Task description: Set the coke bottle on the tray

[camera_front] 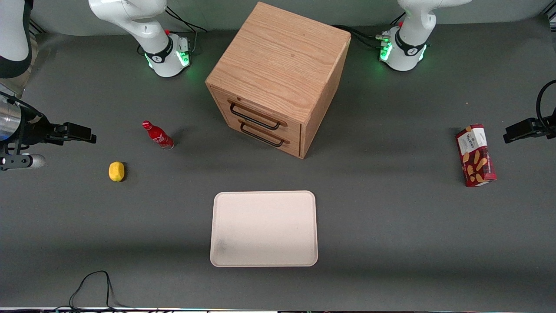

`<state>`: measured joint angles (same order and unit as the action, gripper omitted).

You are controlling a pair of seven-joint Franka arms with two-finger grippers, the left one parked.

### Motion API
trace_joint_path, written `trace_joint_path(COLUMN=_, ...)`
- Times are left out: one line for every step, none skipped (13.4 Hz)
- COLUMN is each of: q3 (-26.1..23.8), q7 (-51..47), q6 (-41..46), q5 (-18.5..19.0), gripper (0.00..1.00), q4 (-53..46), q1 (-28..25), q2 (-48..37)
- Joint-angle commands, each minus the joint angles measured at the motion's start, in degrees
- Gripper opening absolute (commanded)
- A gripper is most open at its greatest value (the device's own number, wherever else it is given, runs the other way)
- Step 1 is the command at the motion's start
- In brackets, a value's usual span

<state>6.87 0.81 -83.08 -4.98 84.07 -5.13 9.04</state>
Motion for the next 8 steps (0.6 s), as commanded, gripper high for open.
trace_joint_path(q3=-0.02, q7=0.86, q6=0.90, q5=-0.82, gripper=1.00, q4=1.00, q1=-0.05, q2=-2.18)
trace_joint_path(q3=-0.19, q7=-0.28, q6=0.90, q5=-0.73, gripper=1.00, q4=2.48, q1=-0.31, q2=-3.84)
trace_joint_path(q3=-0.28, q7=-1.16, q6=0.81, q5=-0.65, gripper=1.00, q4=5.11, q1=-1.45, q2=-6.03)
trace_joint_path(q3=-0.54, q7=-1.25, q6=0.81, q5=-0.12, gripper=1.00, q4=7.31, q1=-1.81, q2=-8.14)
trace_joint_path(q3=-1.50, q7=-2.04, q6=0.90, q5=1.36, gripper=1.00, q4=8.73, q1=-1.90, q2=-9.82)
trace_joint_path(q3=-2.82, q7=-4.05, q6=1.07, q5=1.98, gripper=1.00, q4=10.65, q1=-1.81, q2=-12.01)
trace_joint_path(q3=-3.53, q7=-4.94, q6=1.07, q5=2.69, gripper=1.00, q4=12.50, q1=-1.81, q2=-13.95)
trace_joint_path(q3=-4.32, q7=-5.12, q6=1.25, q5=3.91, gripper=1.00, q4=14.87, q1=-1.81, q2=-16.58)
